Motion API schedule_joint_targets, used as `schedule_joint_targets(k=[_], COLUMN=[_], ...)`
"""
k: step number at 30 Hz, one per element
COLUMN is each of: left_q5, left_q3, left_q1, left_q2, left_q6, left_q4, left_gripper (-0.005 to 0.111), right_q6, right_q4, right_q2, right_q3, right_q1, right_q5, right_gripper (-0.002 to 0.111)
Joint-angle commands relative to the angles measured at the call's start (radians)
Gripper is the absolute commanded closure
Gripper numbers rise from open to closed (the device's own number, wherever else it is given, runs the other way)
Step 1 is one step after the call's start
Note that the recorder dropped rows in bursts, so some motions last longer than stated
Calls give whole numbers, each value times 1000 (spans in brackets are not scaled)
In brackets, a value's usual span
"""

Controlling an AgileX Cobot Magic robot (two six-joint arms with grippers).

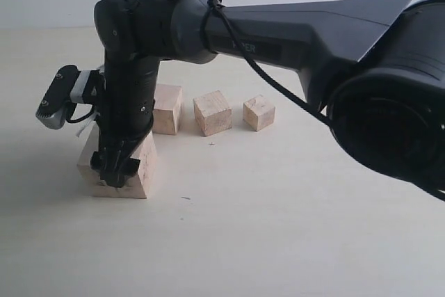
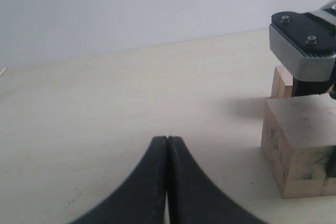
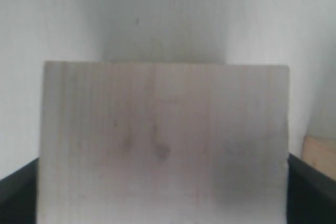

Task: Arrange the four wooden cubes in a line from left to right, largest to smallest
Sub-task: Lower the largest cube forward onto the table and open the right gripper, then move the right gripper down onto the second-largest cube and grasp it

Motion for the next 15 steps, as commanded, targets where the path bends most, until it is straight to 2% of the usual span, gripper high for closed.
schedule_joint_targets(k=[1, 3, 9, 15], left_q5=[-3, -3, -1, -1], left_q3=[0, 0, 0, 0], left_q1=[2, 2, 2, 2], left_q2=[-7, -7, -7, -7], left_q6=[1, 1, 1, 1], left_q4=[-1, -1, -1, -1], left_gripper=[107, 107, 107, 107], right_q6=[17, 17, 22, 28], right_q4=[-37, -28, -24, -60], right_q2=[-8, -41, -211, -358], right_q3=[12, 12, 12, 12], right_q1=[-6, -6, -9, -71], right_q5=[-12, -14, -8, -8], right_gripper=[7, 3, 3, 3])
